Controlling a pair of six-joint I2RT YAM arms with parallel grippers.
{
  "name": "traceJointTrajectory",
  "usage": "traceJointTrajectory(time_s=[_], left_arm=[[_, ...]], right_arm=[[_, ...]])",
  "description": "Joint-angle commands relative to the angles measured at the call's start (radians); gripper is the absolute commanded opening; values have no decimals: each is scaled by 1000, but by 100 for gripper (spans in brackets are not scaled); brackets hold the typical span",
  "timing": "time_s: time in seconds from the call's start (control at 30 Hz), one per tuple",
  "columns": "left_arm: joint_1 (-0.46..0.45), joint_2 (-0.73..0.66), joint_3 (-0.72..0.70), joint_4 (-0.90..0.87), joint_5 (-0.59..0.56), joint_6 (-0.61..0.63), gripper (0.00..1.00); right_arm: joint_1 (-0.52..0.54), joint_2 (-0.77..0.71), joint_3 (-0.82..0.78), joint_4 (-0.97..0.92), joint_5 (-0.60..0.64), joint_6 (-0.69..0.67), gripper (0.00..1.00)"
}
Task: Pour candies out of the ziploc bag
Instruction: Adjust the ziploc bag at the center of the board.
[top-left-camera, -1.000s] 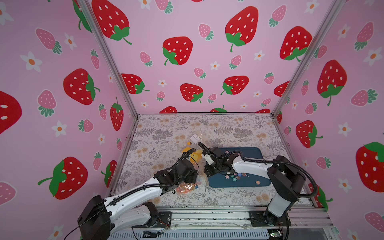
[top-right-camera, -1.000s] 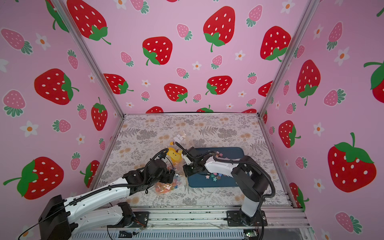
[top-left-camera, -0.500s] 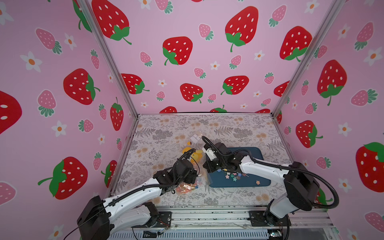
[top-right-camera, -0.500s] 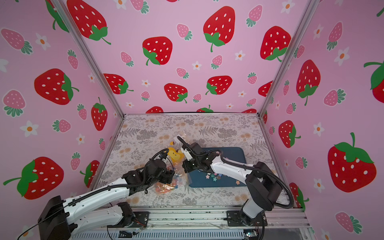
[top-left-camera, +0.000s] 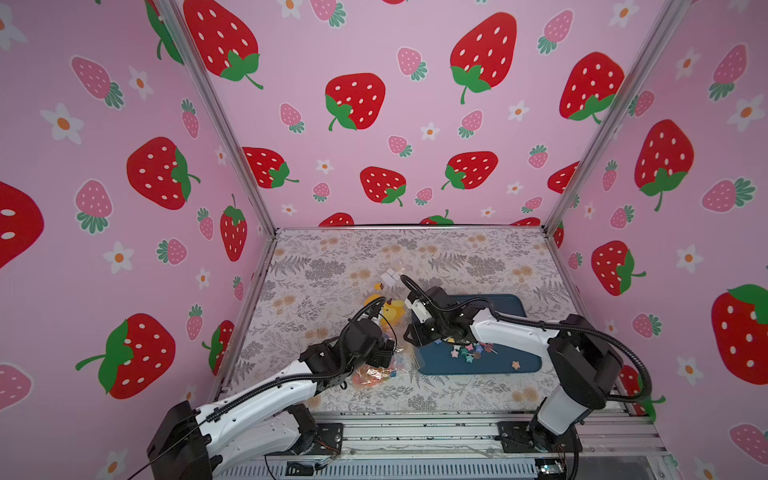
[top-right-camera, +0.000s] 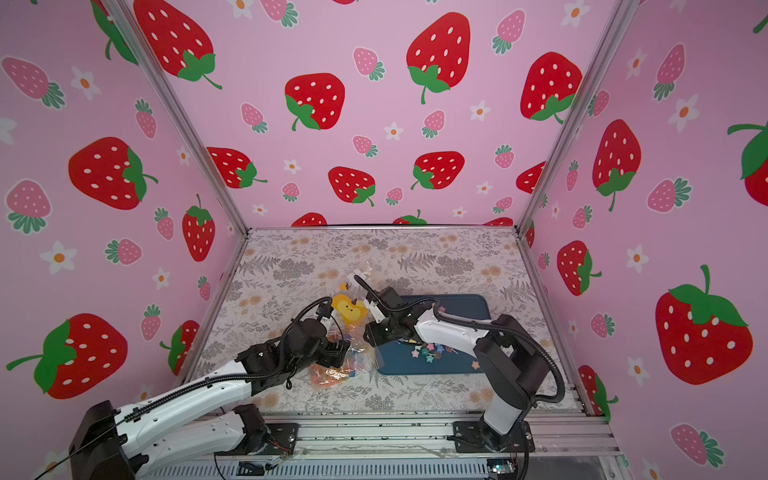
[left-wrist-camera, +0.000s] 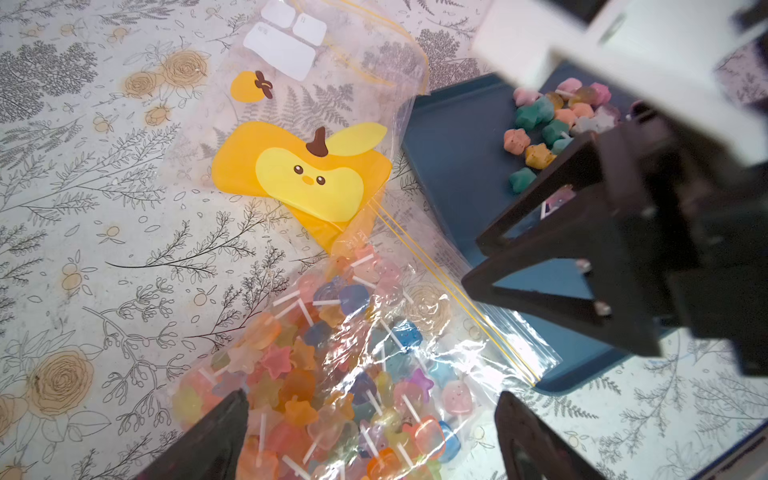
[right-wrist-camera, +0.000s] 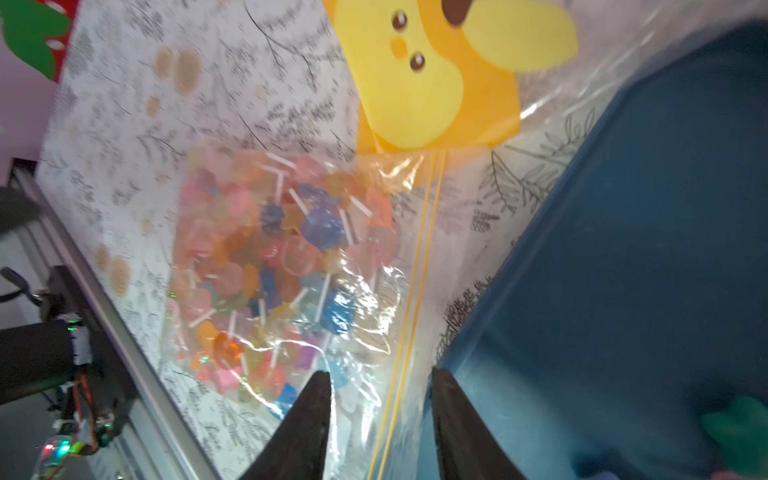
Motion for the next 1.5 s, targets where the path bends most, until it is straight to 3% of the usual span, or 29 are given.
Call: traceJointTrajectory(time_s=[0.0,0.2,0.6,0.87,1.13,1.27,1.47], left_arm=[[6,1,-9,0,-26,-6,95],[5,3,-11,4,-27,-8,95],[6,10,-25,16,-33,-13,95],[5,18,-19,22,-25,12,96],[5,31,5,49,68,185,94],[4,38,-38,128,158,229,85],[-9,74,-97,251,195,227,74]], right_arm=[[7,18,-23,-26,12,-13,47],[18,48,-24,-16,1,-13,45],[48,34,0,-29,10,-5,0],[52,-14,29,-70,26,-12,0],[44,-93,90,-108,-14,-38,0],[32,-113,100,-99,-61,-45,0],[24,-135,115,-87,-117,-34,0]])
